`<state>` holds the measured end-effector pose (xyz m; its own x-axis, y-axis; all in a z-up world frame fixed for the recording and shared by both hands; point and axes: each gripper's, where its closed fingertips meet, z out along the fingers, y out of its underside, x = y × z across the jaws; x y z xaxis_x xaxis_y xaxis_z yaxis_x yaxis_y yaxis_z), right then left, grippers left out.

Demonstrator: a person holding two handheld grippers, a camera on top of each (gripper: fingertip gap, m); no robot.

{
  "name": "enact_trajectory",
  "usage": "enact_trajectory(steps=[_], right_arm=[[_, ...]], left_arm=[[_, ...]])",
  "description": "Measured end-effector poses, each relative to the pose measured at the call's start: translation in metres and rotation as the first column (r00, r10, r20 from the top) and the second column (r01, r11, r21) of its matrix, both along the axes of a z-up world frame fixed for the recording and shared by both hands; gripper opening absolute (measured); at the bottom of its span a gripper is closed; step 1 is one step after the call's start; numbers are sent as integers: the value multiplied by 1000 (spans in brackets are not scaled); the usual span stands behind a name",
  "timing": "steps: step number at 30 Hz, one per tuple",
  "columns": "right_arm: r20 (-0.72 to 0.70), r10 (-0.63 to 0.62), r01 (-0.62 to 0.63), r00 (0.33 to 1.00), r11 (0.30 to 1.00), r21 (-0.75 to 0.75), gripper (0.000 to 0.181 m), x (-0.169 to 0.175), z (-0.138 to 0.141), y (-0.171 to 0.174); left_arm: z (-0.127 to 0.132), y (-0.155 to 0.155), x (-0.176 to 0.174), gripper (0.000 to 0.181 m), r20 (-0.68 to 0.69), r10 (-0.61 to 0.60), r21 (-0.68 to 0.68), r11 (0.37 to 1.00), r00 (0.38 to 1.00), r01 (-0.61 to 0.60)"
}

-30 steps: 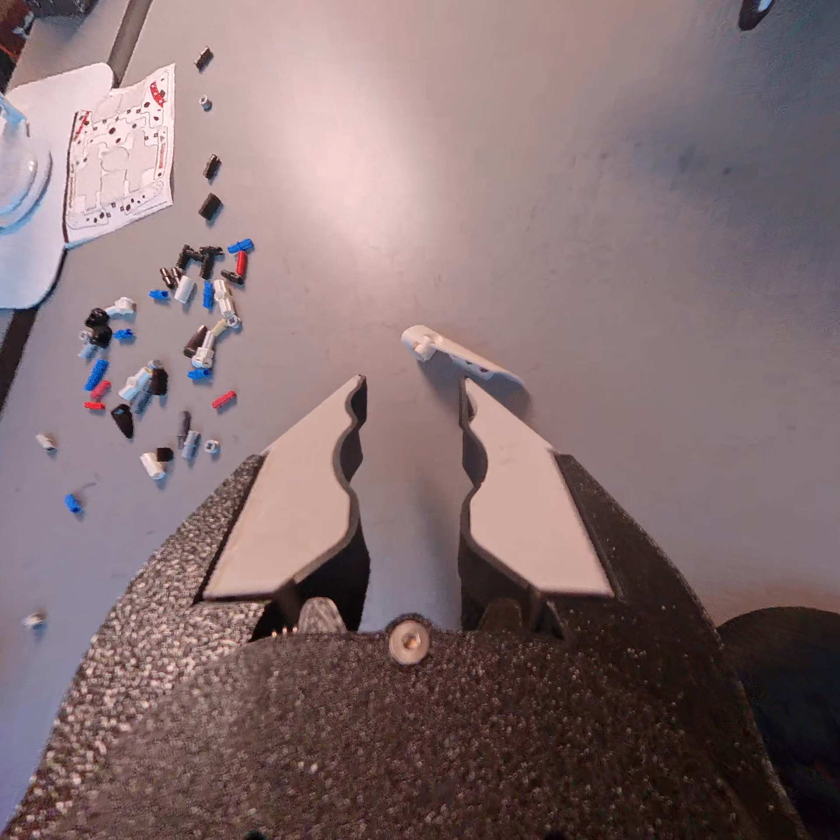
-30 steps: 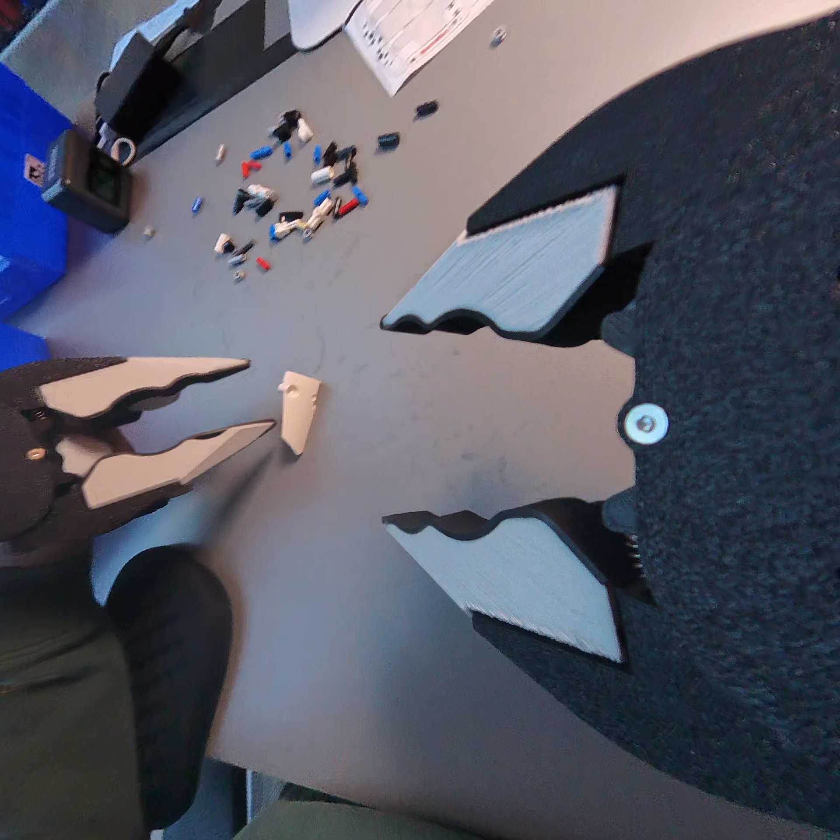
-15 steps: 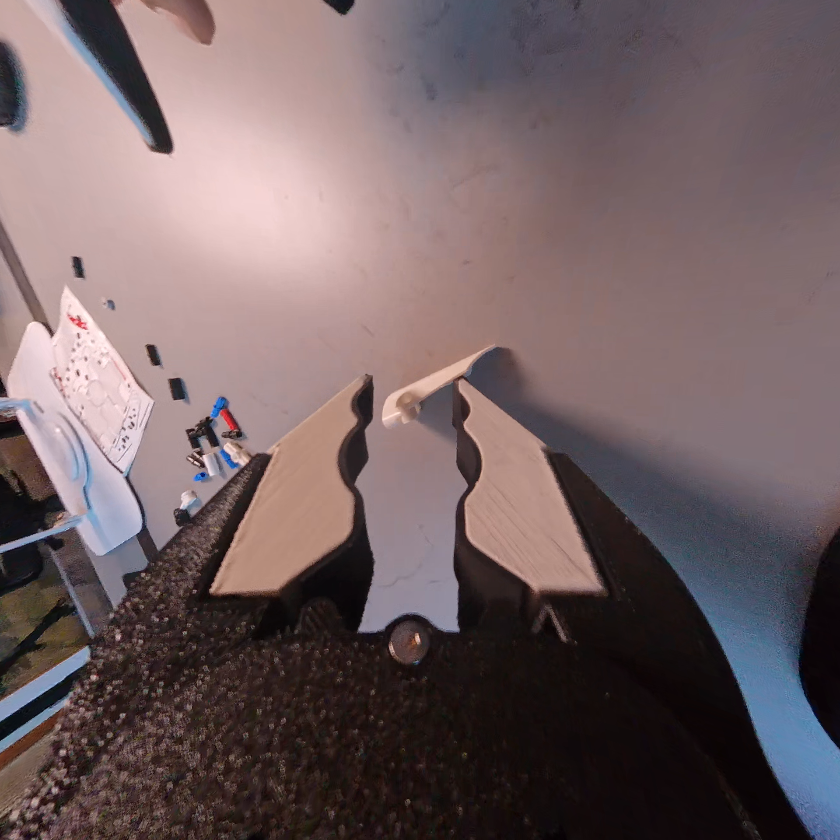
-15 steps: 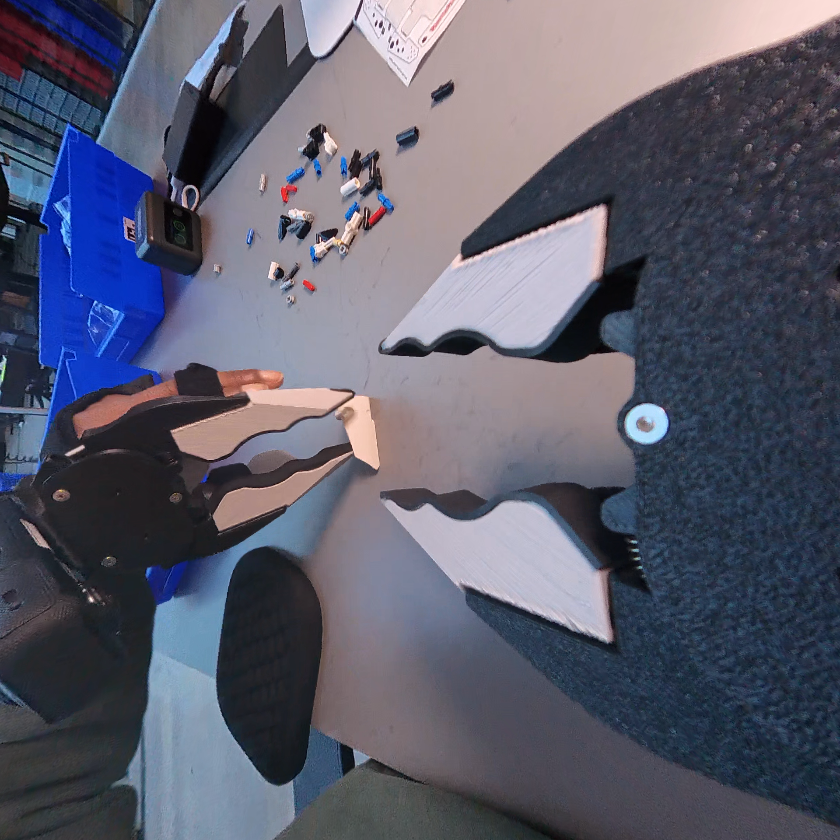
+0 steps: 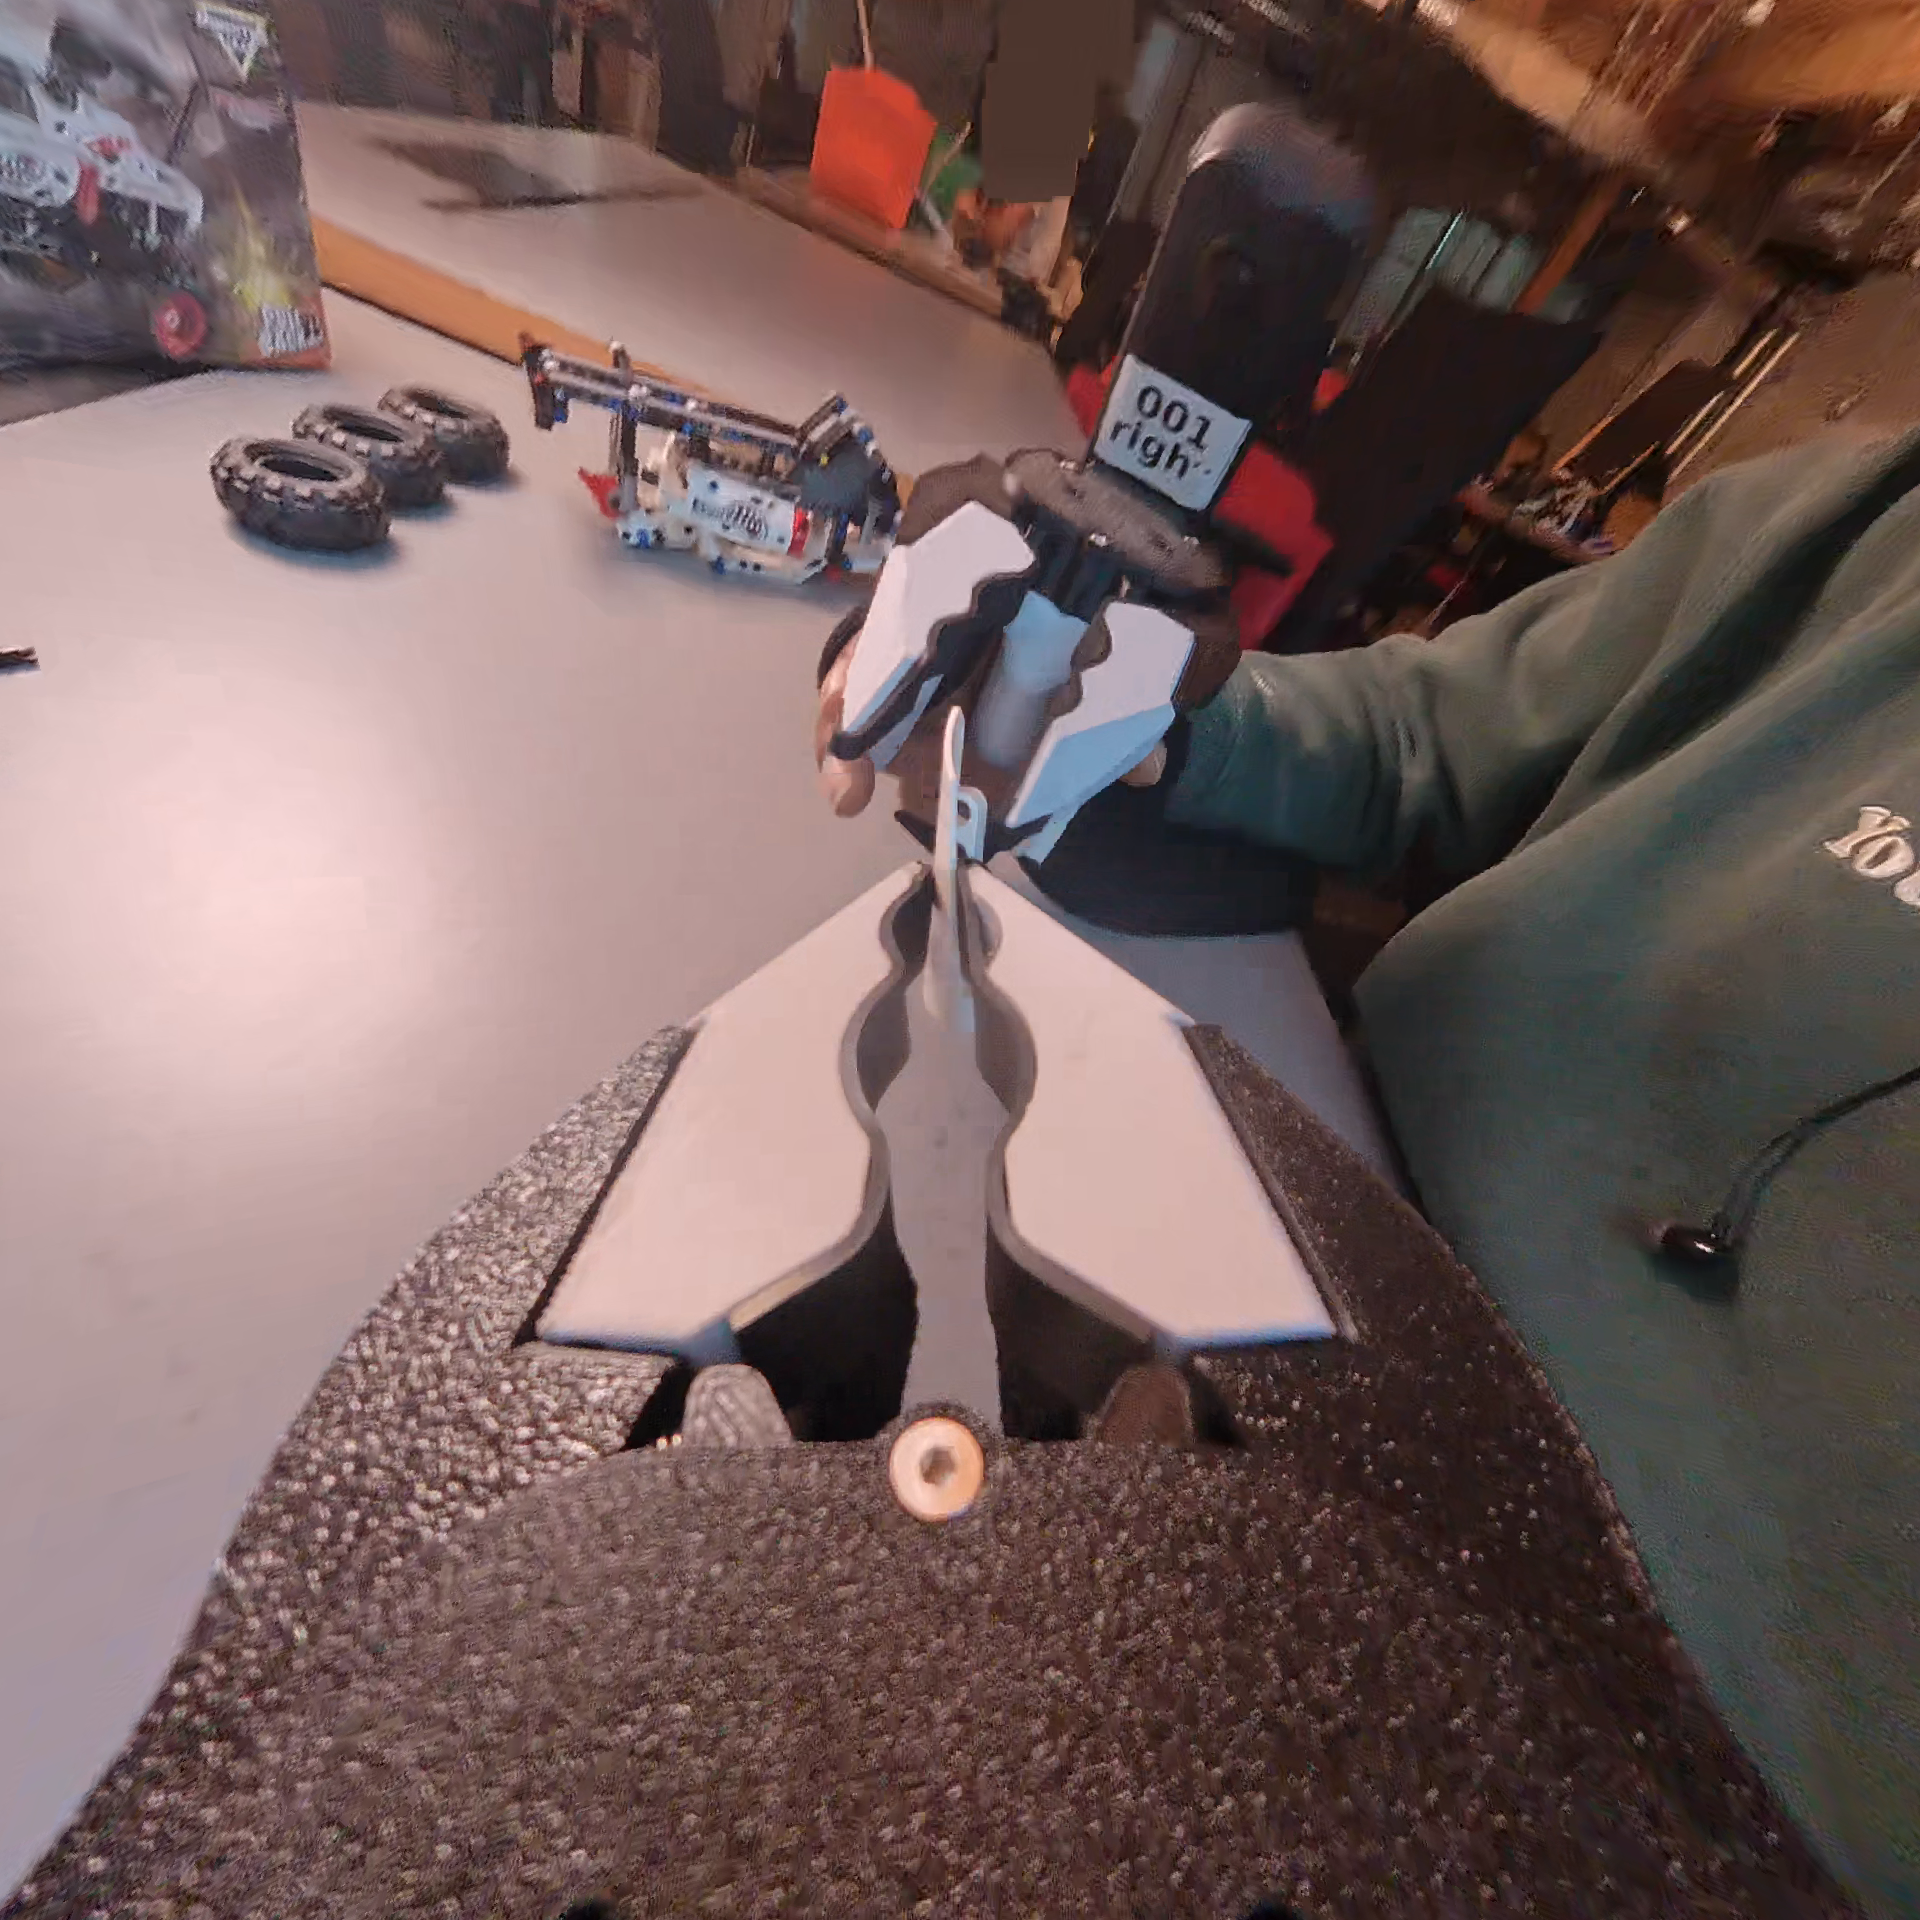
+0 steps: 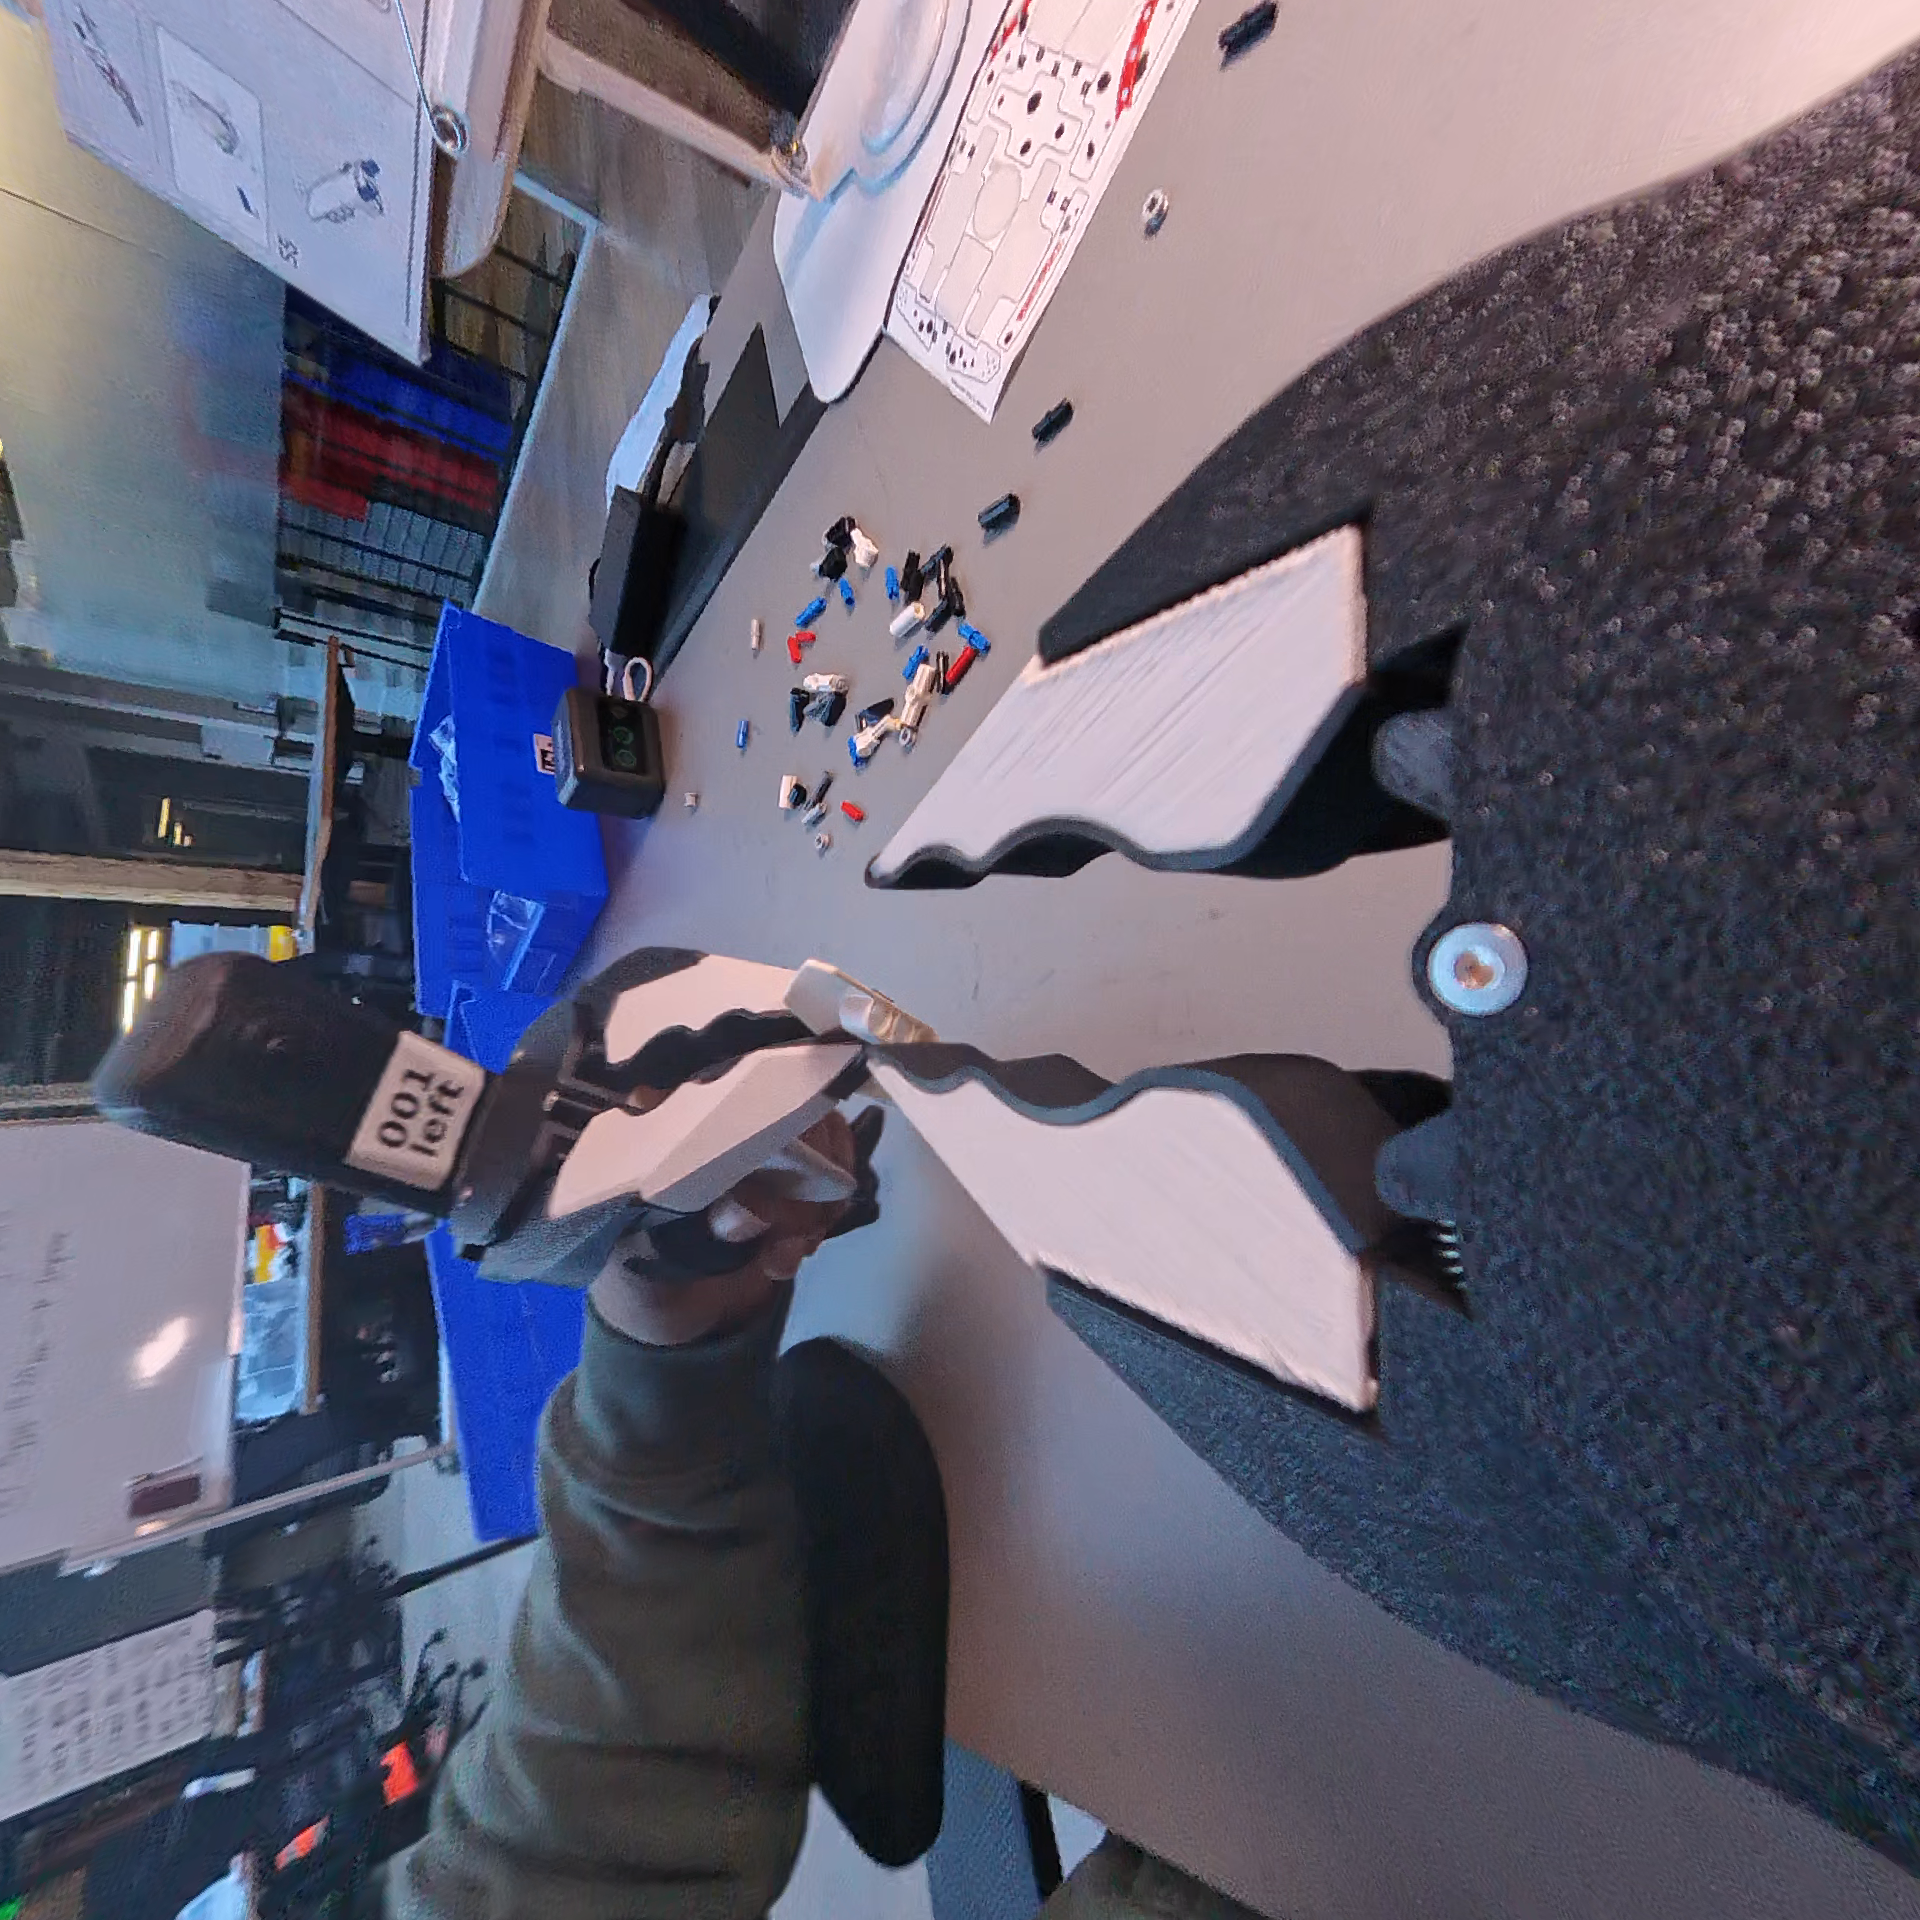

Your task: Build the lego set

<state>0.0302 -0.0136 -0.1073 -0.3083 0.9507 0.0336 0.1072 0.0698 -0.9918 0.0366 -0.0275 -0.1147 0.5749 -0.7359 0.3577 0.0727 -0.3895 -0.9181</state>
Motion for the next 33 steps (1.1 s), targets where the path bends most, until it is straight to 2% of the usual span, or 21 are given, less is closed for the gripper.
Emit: enact_trajectory(steps=[4, 7, 9, 11, 14, 17, 19, 23, 33], right_arm=[[8, 66, -65, 998, 990, -123, 8, 3, 2, -6], [37, 87, -80, 995, 984, -161, 7, 1, -3, -8], [77, 72, -63, 994, 992, -114, 7, -3, -11, -7], [126, 43, -41, 991, 999, -20, 7, -9, -23, -1], [241, -56, 36, 969, 995, 89, 7, -26, -47, 23], [321, -120, 92, 940, 991, 100, 7, -42, -68, 42], [380, -123, 87, 917, 990, 110, 7, -48, -81, 45], [389, -153, 93, 908, 981, 169, 7, -51, -84, 50], [382, -147, 95, 912, 984, 150, 15, -52, -83, 50]], left_arm=[[-1, 5, 4, 4, 53, 0, 38, 999, 999, -2], [-8, 4, 0, 4, 6, 2, 25, 1000, 1000, -2], [-19, 6, -5, 5, -74, 30, 10, 1000, 997, -29], [-34, 6, -12, 14, -171, 51, -14, 998, 984, -54], [-48, 14, -36, 20, -287, 165, -28, 983, 944, -181], [-52, 20, -63, 20, -326, 293, -13, 949, 899, -314], [-49, 21, -77, 22, -325, 364, 13, 925, 873, -380], [-35, 23, -95, 32, -253, 459, 55, 886, 851, -461], [-32, 26, -106, 45, -224, 509, 92, 860, 831, -502]])
